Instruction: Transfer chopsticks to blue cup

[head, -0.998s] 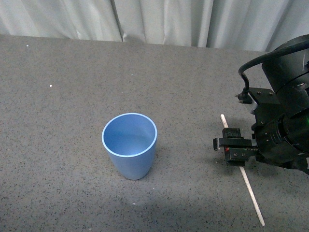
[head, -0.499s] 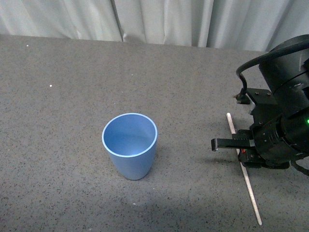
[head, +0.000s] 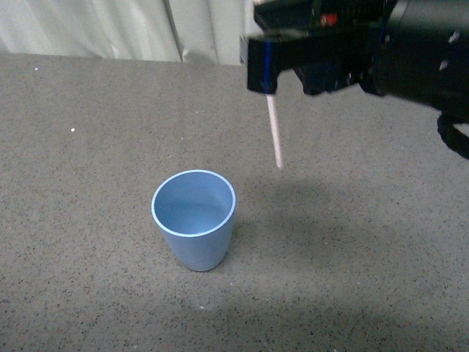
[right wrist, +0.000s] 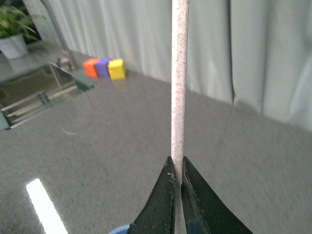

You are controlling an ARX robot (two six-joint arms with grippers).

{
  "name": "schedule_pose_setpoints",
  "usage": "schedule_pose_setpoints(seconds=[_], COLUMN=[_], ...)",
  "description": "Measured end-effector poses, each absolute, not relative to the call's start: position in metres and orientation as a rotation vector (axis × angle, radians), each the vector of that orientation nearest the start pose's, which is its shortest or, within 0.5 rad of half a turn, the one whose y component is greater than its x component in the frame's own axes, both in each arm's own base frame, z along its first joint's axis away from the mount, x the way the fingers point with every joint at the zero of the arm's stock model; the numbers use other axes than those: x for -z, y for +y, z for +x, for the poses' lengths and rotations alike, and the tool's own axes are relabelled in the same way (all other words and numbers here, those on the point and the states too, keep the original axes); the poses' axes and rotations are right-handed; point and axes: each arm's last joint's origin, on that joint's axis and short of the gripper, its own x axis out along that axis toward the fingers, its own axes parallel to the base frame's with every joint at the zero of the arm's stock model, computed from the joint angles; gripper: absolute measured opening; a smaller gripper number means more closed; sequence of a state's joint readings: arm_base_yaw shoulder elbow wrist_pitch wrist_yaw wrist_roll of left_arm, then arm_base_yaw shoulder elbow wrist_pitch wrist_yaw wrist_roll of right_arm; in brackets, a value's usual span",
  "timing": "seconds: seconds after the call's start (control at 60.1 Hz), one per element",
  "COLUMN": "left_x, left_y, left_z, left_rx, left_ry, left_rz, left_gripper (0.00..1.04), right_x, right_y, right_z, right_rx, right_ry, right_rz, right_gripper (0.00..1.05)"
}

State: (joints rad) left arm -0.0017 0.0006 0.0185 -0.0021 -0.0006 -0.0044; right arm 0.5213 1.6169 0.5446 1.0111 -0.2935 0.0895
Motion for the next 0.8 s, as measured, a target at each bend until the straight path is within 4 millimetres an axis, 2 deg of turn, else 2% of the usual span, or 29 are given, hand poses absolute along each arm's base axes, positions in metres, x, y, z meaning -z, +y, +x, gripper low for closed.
schedule_pose_setpoints(seconds=[0.1, 0.349, 0.565, 0.765, 0.798], left_x=[-0.17, -0.17, -0.17, -0.17, -0.17], left_y=[0.0, 0.0, 0.0, 0.0, 0.0], left_z=[0.097, 0.097, 0.097, 0.097, 0.097], left_rx=[0.001, 0.002, 0.002, 0.002, 0.002], left_ry=[-0.016, -0.016, -0.016, -0.016, -0.016], left_rz=[-0.004, -0.004, -0.004, -0.004, -0.004], left_gripper=[0.98, 0.98, 0.98, 0.98, 0.98], right_x=[-0.169, -0.133, -0.12, -0.114, -0.114], right_y=[0.167, 0.191, 0.195, 0.194, 0.194], right_z=[0.253, 0.258, 0.268, 0.27, 0.27], right_rx=[-0.876, -0.98, -0.968, -0.96, -0.959], right_ry=[0.082, 0.194, 0.225, 0.247, 0.247], right_rz=[0.063, 0.044, 0.042, 0.038, 0.036], right_gripper=[0.01, 0.01, 0.01, 0.01, 0.06])
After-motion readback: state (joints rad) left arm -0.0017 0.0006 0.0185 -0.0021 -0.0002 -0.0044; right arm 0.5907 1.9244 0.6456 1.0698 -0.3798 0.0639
